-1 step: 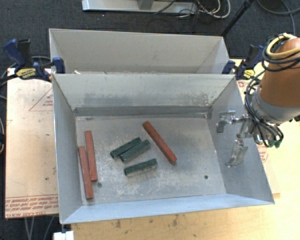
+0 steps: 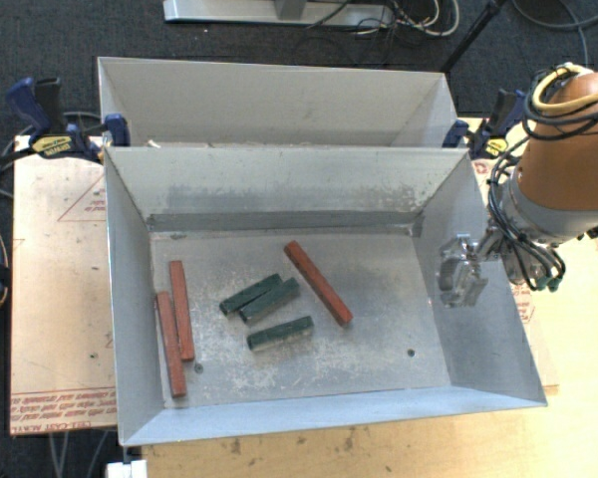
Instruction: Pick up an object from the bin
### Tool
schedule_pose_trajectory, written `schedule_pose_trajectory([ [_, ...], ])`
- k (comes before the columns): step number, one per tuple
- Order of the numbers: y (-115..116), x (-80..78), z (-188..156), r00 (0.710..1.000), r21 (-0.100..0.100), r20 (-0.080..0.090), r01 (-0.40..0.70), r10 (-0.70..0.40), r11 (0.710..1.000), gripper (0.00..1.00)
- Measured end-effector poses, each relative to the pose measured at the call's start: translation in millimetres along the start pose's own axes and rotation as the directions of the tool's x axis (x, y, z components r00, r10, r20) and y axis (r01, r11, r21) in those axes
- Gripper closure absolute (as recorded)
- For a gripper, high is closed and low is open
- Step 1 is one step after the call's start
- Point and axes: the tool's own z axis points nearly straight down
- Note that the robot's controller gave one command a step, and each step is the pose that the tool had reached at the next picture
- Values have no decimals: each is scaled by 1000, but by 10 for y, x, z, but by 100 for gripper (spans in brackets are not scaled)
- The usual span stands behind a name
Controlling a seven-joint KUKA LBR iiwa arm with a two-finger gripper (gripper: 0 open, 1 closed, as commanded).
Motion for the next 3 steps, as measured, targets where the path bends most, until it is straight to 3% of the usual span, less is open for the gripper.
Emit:
schedule_pose_trajectory([
  [1, 0, 0, 0, 1000, 0, 0, 0, 0, 1000, 100],
  [2, 420, -41, 1345, 1000, -3, -8, 14, -14, 1000, 0],
  [3, 405, -54, 1302, 1000, -1, -1, 12, -12, 1000, 0],
])
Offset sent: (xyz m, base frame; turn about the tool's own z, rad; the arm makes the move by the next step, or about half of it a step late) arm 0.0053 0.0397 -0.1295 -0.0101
